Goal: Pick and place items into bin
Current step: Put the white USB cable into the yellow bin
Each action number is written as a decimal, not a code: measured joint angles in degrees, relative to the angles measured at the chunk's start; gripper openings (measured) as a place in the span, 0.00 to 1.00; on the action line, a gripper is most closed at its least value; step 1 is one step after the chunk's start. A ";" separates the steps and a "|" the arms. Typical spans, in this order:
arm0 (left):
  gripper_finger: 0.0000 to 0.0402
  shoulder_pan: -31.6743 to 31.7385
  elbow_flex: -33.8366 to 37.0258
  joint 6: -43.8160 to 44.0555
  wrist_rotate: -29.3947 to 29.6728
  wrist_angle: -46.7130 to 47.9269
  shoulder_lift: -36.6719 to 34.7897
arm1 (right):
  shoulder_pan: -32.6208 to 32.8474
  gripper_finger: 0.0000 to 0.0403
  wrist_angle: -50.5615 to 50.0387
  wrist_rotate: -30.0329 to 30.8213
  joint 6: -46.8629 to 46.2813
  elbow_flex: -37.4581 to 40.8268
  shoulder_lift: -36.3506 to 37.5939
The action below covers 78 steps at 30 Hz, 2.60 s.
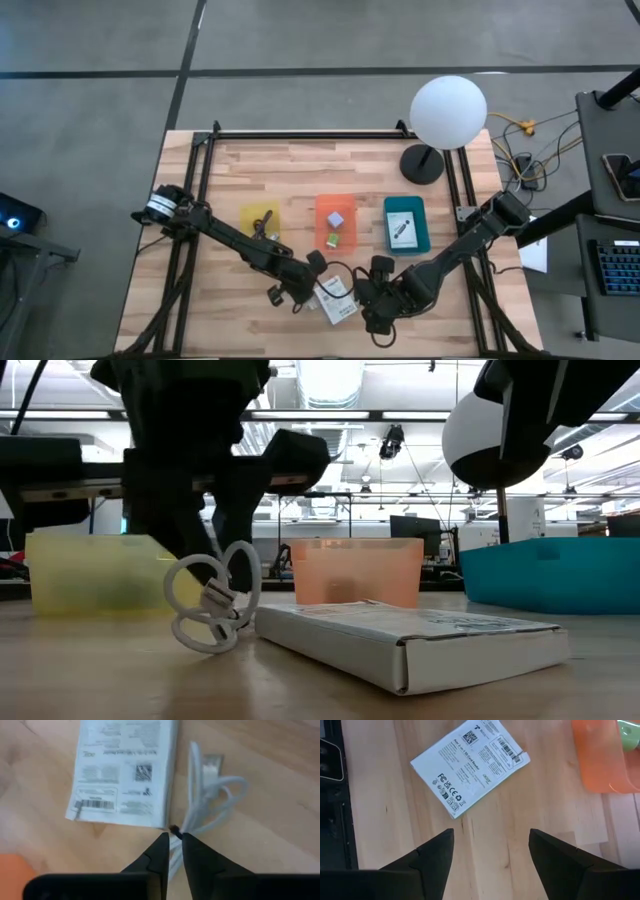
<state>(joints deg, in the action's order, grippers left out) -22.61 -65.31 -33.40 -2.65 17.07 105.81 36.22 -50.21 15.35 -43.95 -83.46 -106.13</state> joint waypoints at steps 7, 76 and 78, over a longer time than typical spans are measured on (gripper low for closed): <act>0.08 0.52 -0.17 -0.01 -0.08 -1.15 1.84 | -0.13 0.59 -0.02 -0.04 -3.89 0.00 0.00; 0.02 -7.49 13.69 130.92 32.14 27.44 -33.78 | -5.18 0.58 0.05 5.86 -2.46 0.13 -0.07; 0.02 -6.72 17.23 136.85 34.75 27.28 -35.97 | -5.76 0.58 0.26 5.86 -2.55 0.13 -0.07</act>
<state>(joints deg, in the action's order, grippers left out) -29.33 -48.07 103.46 32.11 44.35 69.85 30.46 -49.96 21.21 -46.50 -83.33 -106.19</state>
